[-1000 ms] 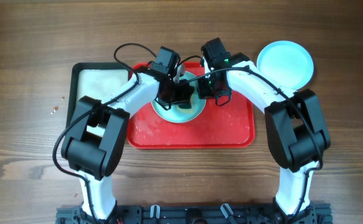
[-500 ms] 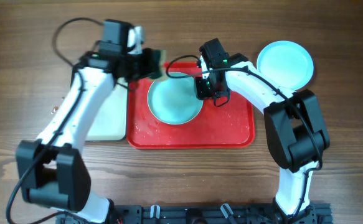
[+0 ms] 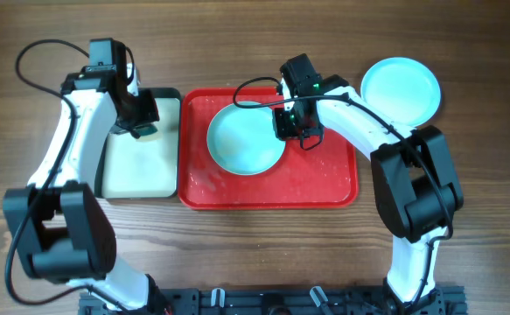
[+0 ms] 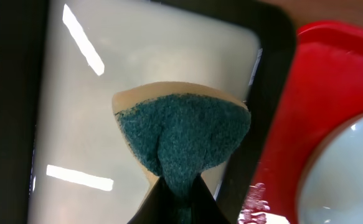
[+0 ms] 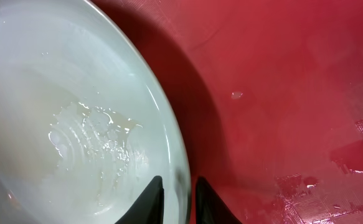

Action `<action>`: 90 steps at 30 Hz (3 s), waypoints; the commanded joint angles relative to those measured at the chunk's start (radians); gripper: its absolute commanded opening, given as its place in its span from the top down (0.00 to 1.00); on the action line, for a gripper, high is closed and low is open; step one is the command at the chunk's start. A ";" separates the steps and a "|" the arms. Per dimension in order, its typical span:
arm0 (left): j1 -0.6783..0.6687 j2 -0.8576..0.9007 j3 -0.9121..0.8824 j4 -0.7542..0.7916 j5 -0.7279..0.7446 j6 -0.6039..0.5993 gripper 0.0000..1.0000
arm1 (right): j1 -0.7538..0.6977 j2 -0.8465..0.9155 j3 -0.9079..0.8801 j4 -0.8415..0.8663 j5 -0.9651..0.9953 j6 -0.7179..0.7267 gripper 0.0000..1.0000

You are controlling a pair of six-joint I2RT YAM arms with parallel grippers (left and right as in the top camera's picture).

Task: Clean dirty plates on tray and stack at the side
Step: 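Lower the sponge into the black tray and release it with left gripper, then lift the light-blue plate with the right gripper and swing it left over the black tray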

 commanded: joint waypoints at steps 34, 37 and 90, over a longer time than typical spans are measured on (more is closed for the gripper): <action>0.089 -0.232 0.102 0.257 -0.047 -0.031 0.00 | 0.006 -0.007 -0.048 0.061 0.014 -0.009 0.95; 0.089 -0.231 0.102 0.223 -0.047 -0.031 0.00 | 0.006 -0.007 -0.047 0.075 0.014 -0.008 0.96; 0.089 -0.231 0.102 0.220 -0.047 -0.031 0.00 | 0.620 -0.076 0.106 0.440 0.731 -0.420 0.96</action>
